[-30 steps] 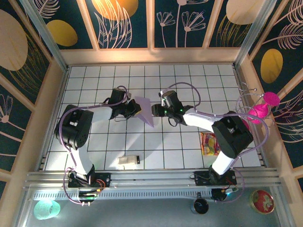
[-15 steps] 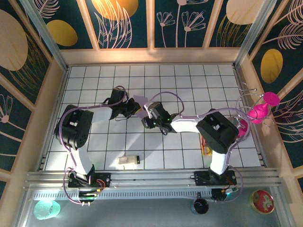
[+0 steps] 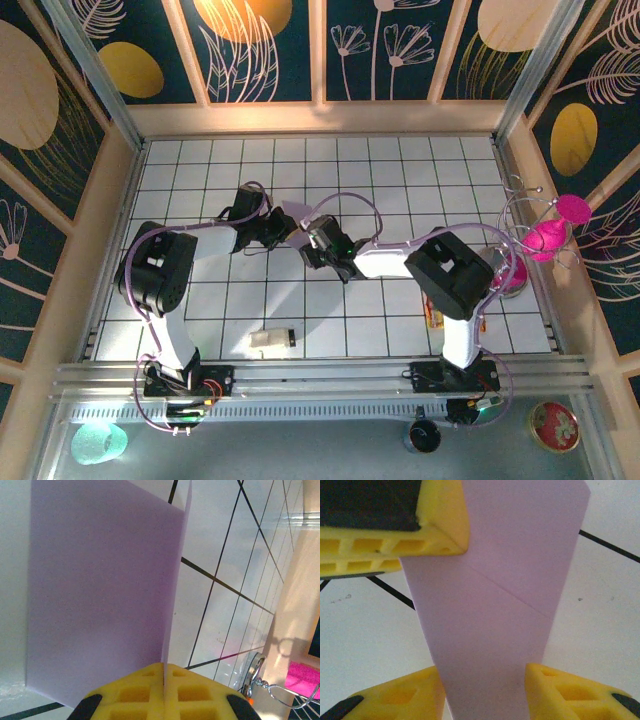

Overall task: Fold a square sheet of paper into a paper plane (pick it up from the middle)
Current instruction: Fourth fold the wing at the center of the table.

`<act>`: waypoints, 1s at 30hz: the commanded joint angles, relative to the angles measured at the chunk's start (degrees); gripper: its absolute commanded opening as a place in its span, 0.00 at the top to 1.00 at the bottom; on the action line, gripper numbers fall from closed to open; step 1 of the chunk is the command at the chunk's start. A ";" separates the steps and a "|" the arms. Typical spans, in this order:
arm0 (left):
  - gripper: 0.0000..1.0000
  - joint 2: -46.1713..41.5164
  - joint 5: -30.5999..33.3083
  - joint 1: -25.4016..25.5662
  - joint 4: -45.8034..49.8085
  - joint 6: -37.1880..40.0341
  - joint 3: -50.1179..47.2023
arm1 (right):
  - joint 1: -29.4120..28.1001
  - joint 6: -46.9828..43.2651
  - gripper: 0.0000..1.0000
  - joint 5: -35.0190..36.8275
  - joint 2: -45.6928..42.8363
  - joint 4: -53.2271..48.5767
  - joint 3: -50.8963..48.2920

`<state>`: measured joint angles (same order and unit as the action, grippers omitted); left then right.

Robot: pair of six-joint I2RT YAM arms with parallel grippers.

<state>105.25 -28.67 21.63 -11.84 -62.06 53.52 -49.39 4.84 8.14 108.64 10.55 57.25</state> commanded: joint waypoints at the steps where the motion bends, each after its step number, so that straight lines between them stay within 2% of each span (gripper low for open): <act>1: 0.95 0.34 -1.39 -0.28 -1.30 -0.95 0.39 | -0.84 -0.86 0.55 1.87 0.94 1.14 1.44; 8: 0.94 0.35 -1.45 -0.27 -1.46 -1.14 0.10 | -1.13 -0.95 0.56 3.35 1.29 1.14 1.76; 16: 0.90 0.22 -1.56 -0.31 -1.20 -1.02 0.01 | -1.19 -1.21 0.66 4.56 1.25 0.46 1.96; 25: 0.75 -0.77 -1.57 -0.49 0.08 -0.37 1.12 | -1.15 -1.67 0.80 2.92 1.33 0.68 1.30; 30: 0.67 -4.28 0.92 -2.91 -0.60 -0.72 -0.34 | -0.99 -1.69 0.90 0.68 1.21 1.12 0.71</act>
<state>104.75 -29.28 20.64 -11.81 -62.24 53.54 -50.04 3.33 10.24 108.92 10.57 58.08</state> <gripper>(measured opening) 0.325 0.109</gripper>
